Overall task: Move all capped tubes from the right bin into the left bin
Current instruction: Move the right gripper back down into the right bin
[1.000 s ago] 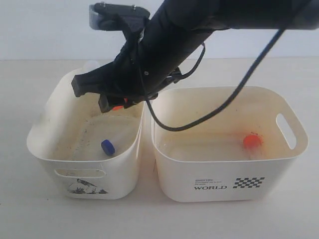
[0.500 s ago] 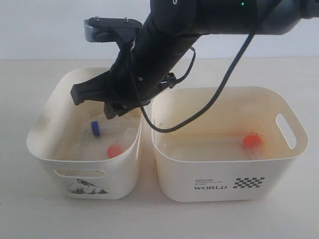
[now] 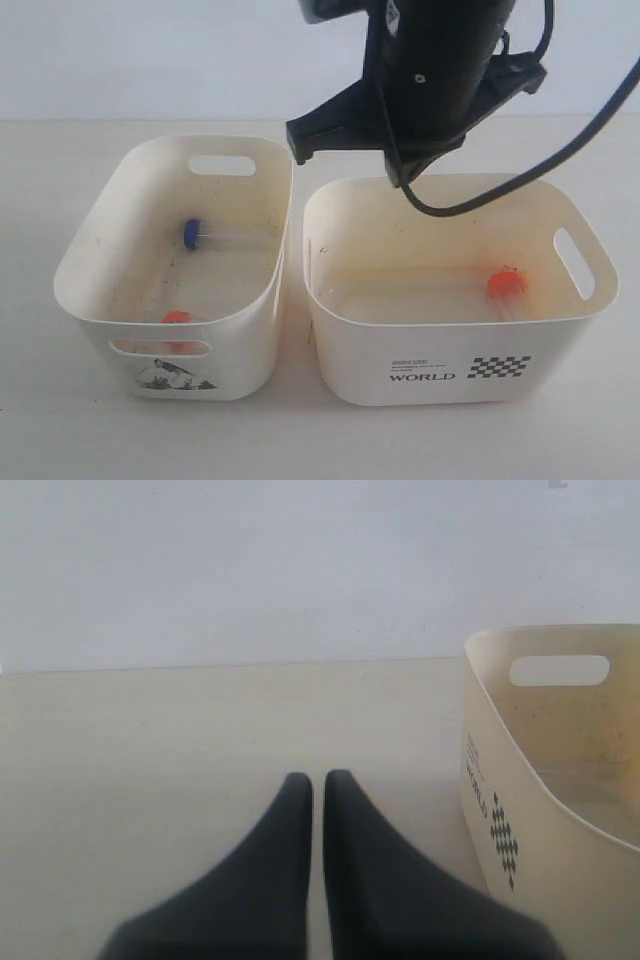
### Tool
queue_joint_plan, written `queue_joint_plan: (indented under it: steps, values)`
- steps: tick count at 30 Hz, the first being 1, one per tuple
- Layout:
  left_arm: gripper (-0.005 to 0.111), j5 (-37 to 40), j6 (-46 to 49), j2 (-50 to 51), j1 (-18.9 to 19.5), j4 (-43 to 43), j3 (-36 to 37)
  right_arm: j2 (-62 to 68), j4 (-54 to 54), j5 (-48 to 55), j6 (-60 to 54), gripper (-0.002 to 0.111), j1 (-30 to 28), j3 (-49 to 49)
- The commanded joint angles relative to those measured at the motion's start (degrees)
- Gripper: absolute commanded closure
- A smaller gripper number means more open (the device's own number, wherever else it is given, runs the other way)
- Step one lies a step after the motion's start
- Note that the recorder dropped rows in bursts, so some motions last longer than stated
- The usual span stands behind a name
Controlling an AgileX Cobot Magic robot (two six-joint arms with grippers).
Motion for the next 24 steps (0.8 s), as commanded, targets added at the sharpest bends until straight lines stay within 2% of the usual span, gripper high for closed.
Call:
queue_joint_plan:
  steps: [1, 14, 24]
  values:
    - [0.102, -0.1, -0.5, 0.0, 0.0, 0.3, -0.2, -0.1, -6.0, 2.0, 7.7, 0.107, 0.1, -0.2]
    - [0.102, -0.1, -0.5, 0.0, 0.0, 0.3, -0.2, 6.8, -5.9, 2.0, 10.1, 0.107, 0.1, -0.1]
    - [0.102, -0.1, -0.5, 0.0, 0.0, 0.3, -0.2, 6.8, -8.1, 2.0, 16.4, 0.107, 0.1, 6.5]
